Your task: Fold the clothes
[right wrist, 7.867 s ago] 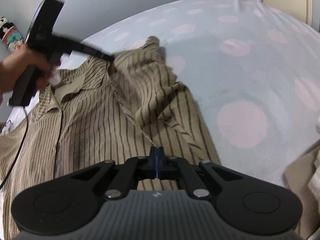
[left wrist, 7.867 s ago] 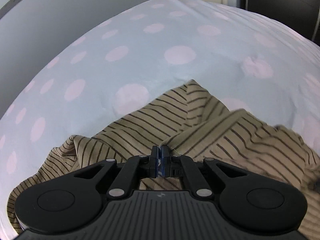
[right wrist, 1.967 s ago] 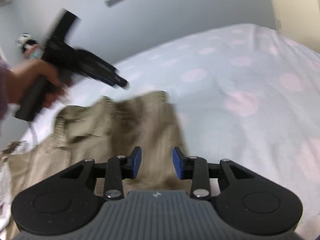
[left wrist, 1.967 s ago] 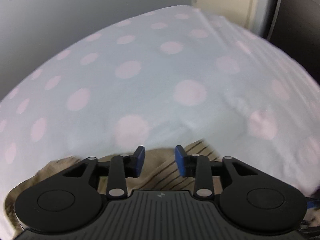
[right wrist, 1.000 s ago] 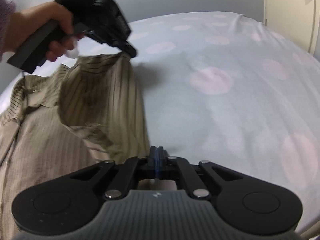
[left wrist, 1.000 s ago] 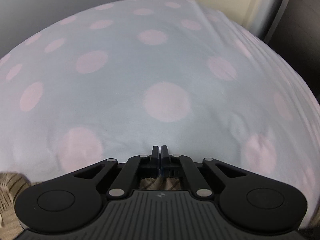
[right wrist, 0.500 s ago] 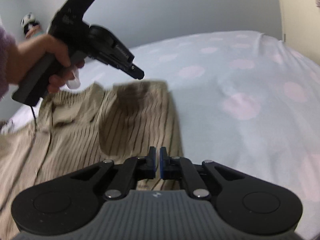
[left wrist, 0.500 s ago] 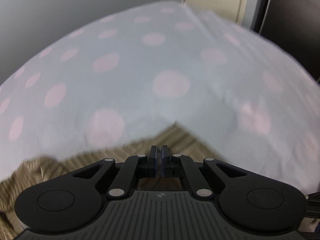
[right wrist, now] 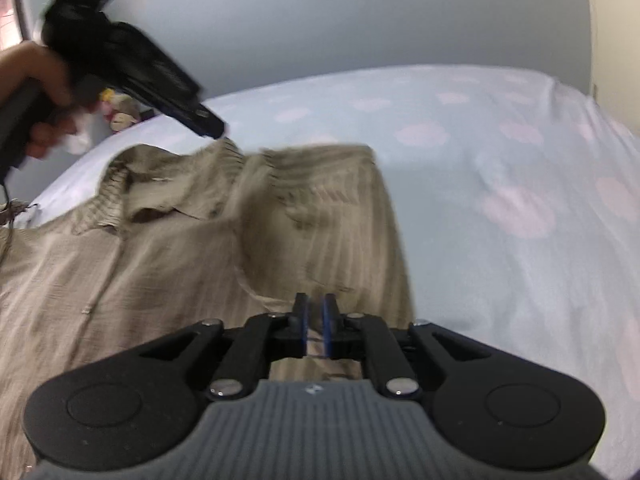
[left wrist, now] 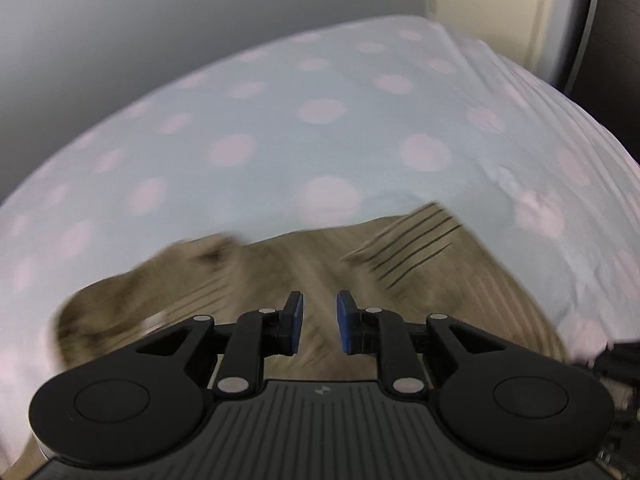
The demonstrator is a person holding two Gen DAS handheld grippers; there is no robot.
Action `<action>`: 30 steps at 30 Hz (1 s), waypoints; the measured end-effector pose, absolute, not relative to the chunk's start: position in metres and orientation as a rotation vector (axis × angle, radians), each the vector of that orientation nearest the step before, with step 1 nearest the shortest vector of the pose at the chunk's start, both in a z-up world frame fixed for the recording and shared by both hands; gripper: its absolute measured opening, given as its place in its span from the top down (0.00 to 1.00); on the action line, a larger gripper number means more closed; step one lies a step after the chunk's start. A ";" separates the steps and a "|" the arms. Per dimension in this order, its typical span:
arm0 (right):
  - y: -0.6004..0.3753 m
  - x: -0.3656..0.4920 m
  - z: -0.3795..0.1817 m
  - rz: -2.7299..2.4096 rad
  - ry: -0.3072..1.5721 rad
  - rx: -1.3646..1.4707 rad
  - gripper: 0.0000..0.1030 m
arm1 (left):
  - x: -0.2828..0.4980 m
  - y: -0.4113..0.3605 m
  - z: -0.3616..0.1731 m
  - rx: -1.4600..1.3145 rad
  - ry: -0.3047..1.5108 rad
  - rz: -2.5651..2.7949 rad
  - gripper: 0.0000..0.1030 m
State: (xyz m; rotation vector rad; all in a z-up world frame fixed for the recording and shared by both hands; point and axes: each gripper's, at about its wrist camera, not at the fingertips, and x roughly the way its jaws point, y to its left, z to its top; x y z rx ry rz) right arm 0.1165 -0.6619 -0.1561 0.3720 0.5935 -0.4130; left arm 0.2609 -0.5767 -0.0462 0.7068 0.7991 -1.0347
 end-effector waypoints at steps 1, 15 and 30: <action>-0.656 0.118 -0.152 -0.390 0.582 0.368 0.71 | 0.267 -0.554 -0.036 0.700 0.791 -1.004 0.84; -0.576 0.111 -0.125 -0.336 0.576 0.355 0.63 | 0.383 -0.209 0.038 0.461 0.785 -0.494 0.70; -0.505 0.112 -0.106 -0.454 0.674 0.484 0.62 | 0.524 -0.131 -0.068 0.240 0.818 -0.422 0.59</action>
